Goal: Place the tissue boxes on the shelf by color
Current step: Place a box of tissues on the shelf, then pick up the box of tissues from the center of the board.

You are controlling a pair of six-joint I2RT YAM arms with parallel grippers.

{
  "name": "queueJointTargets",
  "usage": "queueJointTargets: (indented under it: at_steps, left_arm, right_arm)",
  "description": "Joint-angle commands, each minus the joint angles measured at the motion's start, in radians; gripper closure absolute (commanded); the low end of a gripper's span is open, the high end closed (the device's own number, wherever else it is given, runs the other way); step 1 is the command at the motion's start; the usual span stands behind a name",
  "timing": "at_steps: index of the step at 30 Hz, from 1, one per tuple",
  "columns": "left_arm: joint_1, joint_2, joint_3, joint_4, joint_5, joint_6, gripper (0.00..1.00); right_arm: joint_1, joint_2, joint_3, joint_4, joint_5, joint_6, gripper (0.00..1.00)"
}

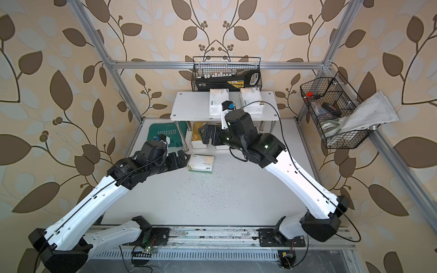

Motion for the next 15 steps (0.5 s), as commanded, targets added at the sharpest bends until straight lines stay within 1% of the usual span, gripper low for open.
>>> queueJointTargets:
  at_steps: [1, 5, 8, 11, 15]
  left_arm:
    - [0.011, -0.001, -0.098, 0.059, -0.01, -0.046, 0.01]
    - [0.011, 0.045, -0.212, 0.18, -0.039, -0.068, 0.01]
    - [0.011, 0.107, -0.257, 0.276, -0.075, -0.057, 0.01]
    - [0.012, 0.194, -0.266, 0.368, -0.099, -0.03, 0.01]
    - [0.016, 0.324, -0.237, 0.467, -0.128, 0.039, 0.01]
  right_arm:
    - [0.007, -0.091, -0.175, 0.029, 0.034, 0.028, 0.01]
    - [0.01, -0.224, -0.418, 0.031, 0.075, 0.064, 0.01]
    - [0.01, -0.301, -0.581, 0.047, 0.095, 0.098, 0.01]
    - [0.01, -0.365, -0.711, 0.068, 0.104, 0.135, 0.01]
    - [0.01, -0.443, -0.849, 0.095, 0.116, 0.192, 0.01]
